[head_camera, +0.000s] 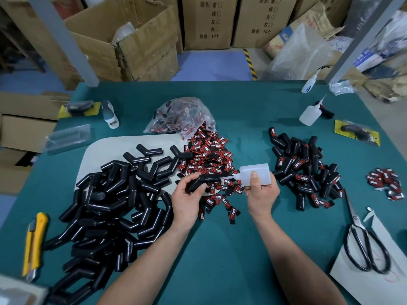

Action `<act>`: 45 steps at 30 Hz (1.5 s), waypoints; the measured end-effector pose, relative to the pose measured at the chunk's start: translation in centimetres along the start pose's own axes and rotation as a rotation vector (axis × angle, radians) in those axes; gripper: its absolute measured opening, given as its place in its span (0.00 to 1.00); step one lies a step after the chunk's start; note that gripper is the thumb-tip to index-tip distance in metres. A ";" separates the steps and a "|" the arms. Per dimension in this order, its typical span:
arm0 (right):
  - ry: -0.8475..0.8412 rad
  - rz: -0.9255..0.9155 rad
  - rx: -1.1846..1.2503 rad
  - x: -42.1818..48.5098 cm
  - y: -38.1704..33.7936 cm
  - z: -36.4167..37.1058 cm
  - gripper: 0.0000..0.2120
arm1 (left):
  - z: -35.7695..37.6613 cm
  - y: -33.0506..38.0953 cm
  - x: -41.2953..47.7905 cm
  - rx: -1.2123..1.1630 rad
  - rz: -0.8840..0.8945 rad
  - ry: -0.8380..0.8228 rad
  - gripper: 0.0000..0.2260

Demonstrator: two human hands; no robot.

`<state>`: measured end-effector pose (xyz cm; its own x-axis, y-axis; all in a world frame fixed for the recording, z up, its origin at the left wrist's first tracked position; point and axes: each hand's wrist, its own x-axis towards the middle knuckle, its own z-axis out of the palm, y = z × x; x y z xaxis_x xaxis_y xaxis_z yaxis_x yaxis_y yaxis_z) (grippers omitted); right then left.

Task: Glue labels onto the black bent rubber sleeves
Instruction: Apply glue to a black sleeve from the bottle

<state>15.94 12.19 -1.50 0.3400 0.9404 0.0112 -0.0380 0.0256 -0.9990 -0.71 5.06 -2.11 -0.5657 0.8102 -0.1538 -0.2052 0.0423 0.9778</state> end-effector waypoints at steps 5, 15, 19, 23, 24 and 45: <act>-0.008 0.000 0.004 -0.1 0.1 0.0 0.11 | 0.0 -0.2 0.1 0.008 0.017 -0.003 0.17; 0.000 -0.008 0.026 0.2 0.2 0.0 0.13 | 0.0 -0.4 0.2 0.015 0.044 0.008 0.21; -0.009 -0.011 0.033 0.2 0.2 0.0 0.13 | 0.0 -0.5 0.2 0.013 0.043 0.009 0.19; -0.008 -0.017 0.027 0.1 0.2 -0.1 0.12 | -0.1 -0.4 0.1 0.009 0.035 0.005 0.18; -0.005 -0.018 0.024 0.2 0.2 -0.1 0.12 | -0.1 -0.4 0.1 0.003 0.034 0.005 0.18; 0.018 -0.027 0.009 0.3 -0.1 -0.1 0.06 | -0.1 -0.3 0.1 0.050 0.052 0.042 0.19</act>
<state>16.20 12.45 -1.38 0.3577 0.9331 0.0370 -0.0367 0.0536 -0.9979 -0.74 5.08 -2.39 -0.6079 0.7868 -0.1072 -0.1348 0.0308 0.9904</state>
